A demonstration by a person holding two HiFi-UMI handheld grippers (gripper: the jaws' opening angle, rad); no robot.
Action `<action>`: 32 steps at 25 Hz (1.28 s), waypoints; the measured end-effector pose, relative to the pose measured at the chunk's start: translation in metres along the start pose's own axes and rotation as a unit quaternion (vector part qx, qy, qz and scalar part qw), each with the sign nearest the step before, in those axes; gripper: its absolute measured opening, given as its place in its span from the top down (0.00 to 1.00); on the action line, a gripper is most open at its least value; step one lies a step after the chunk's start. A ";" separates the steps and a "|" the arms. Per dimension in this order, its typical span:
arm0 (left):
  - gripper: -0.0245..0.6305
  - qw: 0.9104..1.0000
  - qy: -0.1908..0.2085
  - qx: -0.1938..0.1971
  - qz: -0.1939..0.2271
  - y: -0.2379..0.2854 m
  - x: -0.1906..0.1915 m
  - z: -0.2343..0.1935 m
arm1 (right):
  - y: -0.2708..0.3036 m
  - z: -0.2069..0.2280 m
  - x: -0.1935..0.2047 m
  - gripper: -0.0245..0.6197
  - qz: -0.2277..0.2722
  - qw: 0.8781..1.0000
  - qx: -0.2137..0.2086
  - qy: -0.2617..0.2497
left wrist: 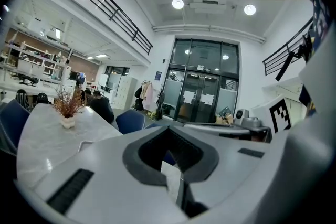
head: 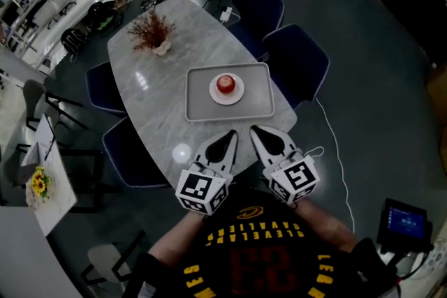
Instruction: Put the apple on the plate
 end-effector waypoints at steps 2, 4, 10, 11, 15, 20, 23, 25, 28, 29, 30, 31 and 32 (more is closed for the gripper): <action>0.96 1.000 0.001 -0.003 0.001 -0.001 -0.001 0.002 | -0.002 0.000 0.000 0.95 0.001 1.000 -0.001 -0.001; 0.96 1.000 0.005 -0.007 0.005 -0.003 -0.002 0.004 | -0.003 0.000 0.001 0.95 0.002 1.000 -0.001 -0.002; 0.96 1.000 0.007 -0.014 0.009 -0.008 0.001 0.006 | -0.005 -0.003 0.004 0.95 0.001 1.000 -0.005 0.000; 0.96 1.000 0.006 -0.015 0.009 -0.008 0.002 0.007 | -0.005 -0.003 0.005 0.95 0.000 1.000 -0.006 -0.001; 0.96 1.000 0.005 -0.018 0.007 -0.011 0.003 0.008 | -0.007 -0.005 0.006 0.95 -0.003 1.000 -0.008 -0.001; 0.96 1.000 0.005 -0.019 0.008 -0.011 0.003 0.007 | -0.006 -0.006 0.006 0.95 -0.004 1.000 -0.011 -0.003; 0.96 1.000 0.003 -0.016 0.005 -0.009 0.004 0.007 | -0.005 -0.006 0.007 0.95 -0.007 1.000 -0.011 -0.003; 0.96 1.000 0.002 -0.015 0.004 -0.009 0.005 0.008 | -0.006 -0.006 0.009 0.95 -0.008 1.000 -0.010 -0.002; 0.96 1.000 0.003 -0.017 0.004 -0.008 0.006 0.008 | -0.007 -0.006 0.010 0.95 -0.009 1.000 -0.012 0.001; 0.96 1.000 0.003 -0.017 0.004 -0.008 0.006 0.008 | -0.007 -0.005 0.010 0.95 -0.010 1.000 -0.012 0.002; 0.96 1.000 0.003 -0.018 0.003 -0.008 0.006 0.008 | -0.007 -0.005 0.011 0.95 -0.011 1.000 -0.012 0.003; 0.96 1.000 0.003 -0.018 0.002 -0.008 0.007 0.008 | -0.007 -0.005 0.011 0.95 -0.011 1.000 -0.012 0.003; 0.96 1.000 0.003 -0.018 0.001 -0.008 0.007 0.008 | -0.007 -0.005 0.012 0.95 -0.011 1.000 -0.012 0.004</action>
Point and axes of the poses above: the fingertips, and each gripper's own axes: y forward along the fingers, z to its right, x out of its underside, the point moved 7 cm from there along -y, backward along the fingers, and after that the axes turned 4 degrees about -z, right-handed, at the moved point
